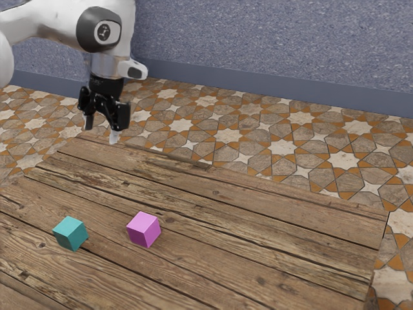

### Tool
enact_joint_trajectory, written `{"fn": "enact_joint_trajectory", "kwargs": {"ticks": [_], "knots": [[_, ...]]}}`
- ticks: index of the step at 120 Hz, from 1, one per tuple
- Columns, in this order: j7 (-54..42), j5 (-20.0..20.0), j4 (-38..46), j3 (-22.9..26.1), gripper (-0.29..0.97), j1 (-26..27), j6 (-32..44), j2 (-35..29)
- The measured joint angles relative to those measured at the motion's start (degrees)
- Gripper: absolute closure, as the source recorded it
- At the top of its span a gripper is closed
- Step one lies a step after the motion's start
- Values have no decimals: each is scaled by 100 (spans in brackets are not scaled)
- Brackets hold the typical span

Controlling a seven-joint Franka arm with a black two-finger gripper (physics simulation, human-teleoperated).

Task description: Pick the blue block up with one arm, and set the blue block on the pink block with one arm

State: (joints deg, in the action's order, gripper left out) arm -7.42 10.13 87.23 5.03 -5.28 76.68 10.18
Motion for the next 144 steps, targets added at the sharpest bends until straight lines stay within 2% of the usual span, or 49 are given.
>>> {"fn": "enact_joint_trajectory", "kwargs": {"ticks": [17,31,49,67,81,96,121,144], "knots": [[25,-8,1166,9,0,-164,1002,-420],[29,-9,1841,22,0,-620,1680,-628],[-30,23,2067,17,0,-1184,2237,-617],[-223,34,2043,7,0,-1529,2678,-173],[-360,19,2026,-14,0,-1513,2879,269],[-458,6,2114,-106,0,-1287,2987,418],[-562,-10,3308,-395,0,-1195,3305,-225],[-629,-11,3901,-449,0,-1204,3574,-351]]}}
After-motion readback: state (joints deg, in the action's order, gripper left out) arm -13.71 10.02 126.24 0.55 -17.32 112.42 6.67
